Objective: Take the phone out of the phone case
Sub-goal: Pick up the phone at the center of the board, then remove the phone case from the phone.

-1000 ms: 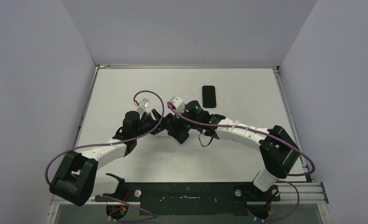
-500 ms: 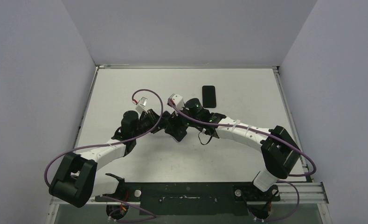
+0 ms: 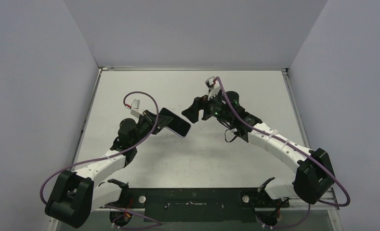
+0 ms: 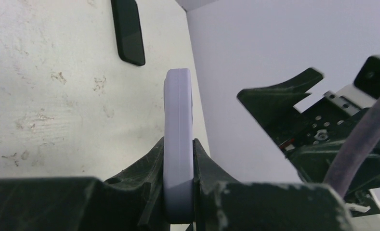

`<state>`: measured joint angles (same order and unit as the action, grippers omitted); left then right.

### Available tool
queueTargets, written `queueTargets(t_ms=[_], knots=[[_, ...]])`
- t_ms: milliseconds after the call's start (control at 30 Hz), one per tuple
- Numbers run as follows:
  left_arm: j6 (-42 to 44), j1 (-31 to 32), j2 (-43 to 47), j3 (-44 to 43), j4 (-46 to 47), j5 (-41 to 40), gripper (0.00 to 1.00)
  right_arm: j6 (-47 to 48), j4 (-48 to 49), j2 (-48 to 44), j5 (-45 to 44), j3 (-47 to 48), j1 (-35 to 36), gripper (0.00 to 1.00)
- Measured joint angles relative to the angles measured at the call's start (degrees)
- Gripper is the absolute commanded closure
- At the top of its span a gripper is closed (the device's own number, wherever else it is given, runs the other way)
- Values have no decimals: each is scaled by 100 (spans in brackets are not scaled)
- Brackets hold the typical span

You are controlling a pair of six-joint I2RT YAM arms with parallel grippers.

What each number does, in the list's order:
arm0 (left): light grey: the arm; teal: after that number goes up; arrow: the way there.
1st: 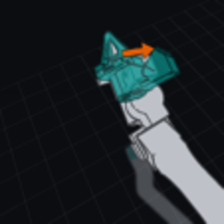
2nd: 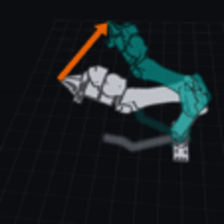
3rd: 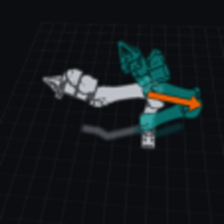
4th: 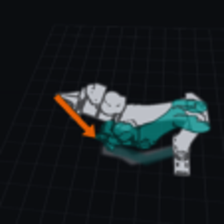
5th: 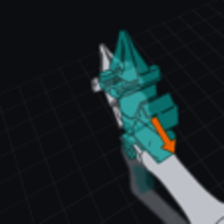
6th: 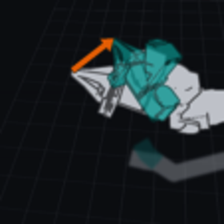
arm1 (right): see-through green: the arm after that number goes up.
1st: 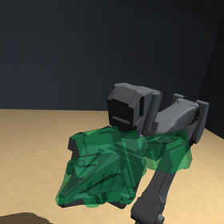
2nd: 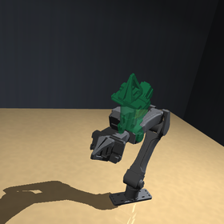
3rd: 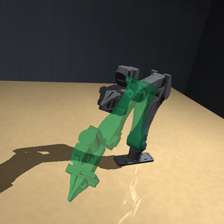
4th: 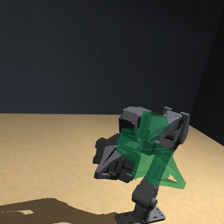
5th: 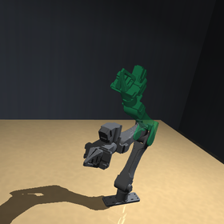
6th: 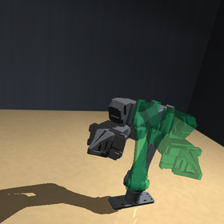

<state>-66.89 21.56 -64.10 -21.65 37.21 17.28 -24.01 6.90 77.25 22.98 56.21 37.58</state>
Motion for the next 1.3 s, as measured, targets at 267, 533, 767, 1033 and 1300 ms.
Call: queueTargets(t_ms=[267,533,767,1033,1300], knots=[[-892,0,44,120,772,-361,100,-1117,1097,-348,938,-1401,-584,9],[-1405,9,22,116,1207,-396,100,-2144,2441,-334,1971,-1937,-852,24],[-1696,85,-125,114,1738,-501,100,-2614,3517,44,2514,-1912,-785,35],[-1775,199,-192,70,1961,-527,100,-2865,4059,444,2767,-1659,-520,49],[-1937,210,-131,70,1950,-562,100,-2916,4321,516,2924,-1606,-459,79]])
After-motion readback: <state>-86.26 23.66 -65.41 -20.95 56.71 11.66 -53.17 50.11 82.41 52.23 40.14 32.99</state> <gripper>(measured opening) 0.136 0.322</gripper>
